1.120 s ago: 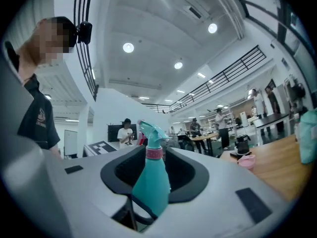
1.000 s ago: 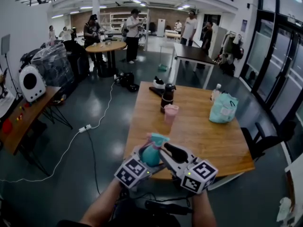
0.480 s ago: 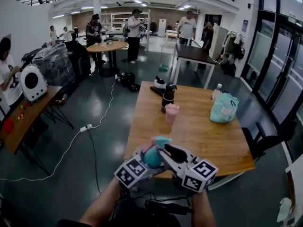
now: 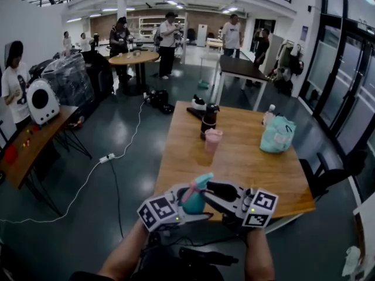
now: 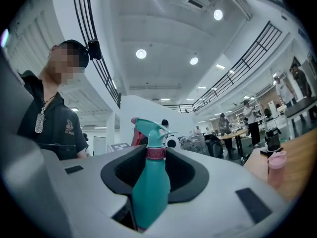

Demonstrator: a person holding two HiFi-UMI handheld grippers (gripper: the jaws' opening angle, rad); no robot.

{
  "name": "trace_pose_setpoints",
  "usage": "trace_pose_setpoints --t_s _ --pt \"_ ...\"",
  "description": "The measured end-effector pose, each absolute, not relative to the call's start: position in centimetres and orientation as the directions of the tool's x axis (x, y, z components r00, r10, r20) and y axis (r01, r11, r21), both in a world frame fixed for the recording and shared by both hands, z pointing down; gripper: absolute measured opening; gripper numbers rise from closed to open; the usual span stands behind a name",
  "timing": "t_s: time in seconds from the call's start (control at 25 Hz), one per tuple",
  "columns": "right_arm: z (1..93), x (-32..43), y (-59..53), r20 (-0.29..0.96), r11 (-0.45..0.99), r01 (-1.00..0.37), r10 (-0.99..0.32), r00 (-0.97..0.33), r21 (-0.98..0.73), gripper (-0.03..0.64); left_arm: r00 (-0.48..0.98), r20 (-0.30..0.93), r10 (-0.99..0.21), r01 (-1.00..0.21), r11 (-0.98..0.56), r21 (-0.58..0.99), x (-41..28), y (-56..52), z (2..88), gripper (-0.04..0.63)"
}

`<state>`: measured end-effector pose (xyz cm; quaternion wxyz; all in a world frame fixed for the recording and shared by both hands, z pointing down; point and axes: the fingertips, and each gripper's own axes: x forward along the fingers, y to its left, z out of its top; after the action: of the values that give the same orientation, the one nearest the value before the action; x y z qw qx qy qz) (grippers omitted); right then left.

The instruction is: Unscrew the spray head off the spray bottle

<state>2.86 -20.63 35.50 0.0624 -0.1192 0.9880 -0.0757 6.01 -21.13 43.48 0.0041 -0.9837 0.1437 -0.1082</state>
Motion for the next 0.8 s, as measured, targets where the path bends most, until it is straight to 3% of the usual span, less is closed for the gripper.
trace_pose_setpoints --t_s 0.16,0.4,0.56,0.8 --pt "35.1 2.9 -21.0 -0.131 0.941 -0.292 -0.316 -0.94 -0.17 0.127 0.904 0.187 -0.385 -0.384 -0.922 -0.047 5.4 -22.8 43.1 0.433" --pt "35.1 2.6 -22.4 -0.101 0.839 -0.52 -0.538 -0.837 -0.159 0.129 0.792 0.219 -0.57 -0.569 -0.819 -0.074 3.7 -25.8 43.8 0.433" --pt "35.7 2.1 -23.2 -0.078 0.76 -0.626 -0.645 -0.761 -0.173 0.129 0.76 0.245 -0.602 -0.599 -0.795 -0.096 3.8 -26.0 44.4 0.433" --pt "36.2 1.5 -23.1 -0.061 0.779 -0.607 -0.622 -0.781 -0.158 0.129 0.777 0.259 -0.574 -0.569 -0.816 -0.103 4.0 -25.5 44.6 0.433"
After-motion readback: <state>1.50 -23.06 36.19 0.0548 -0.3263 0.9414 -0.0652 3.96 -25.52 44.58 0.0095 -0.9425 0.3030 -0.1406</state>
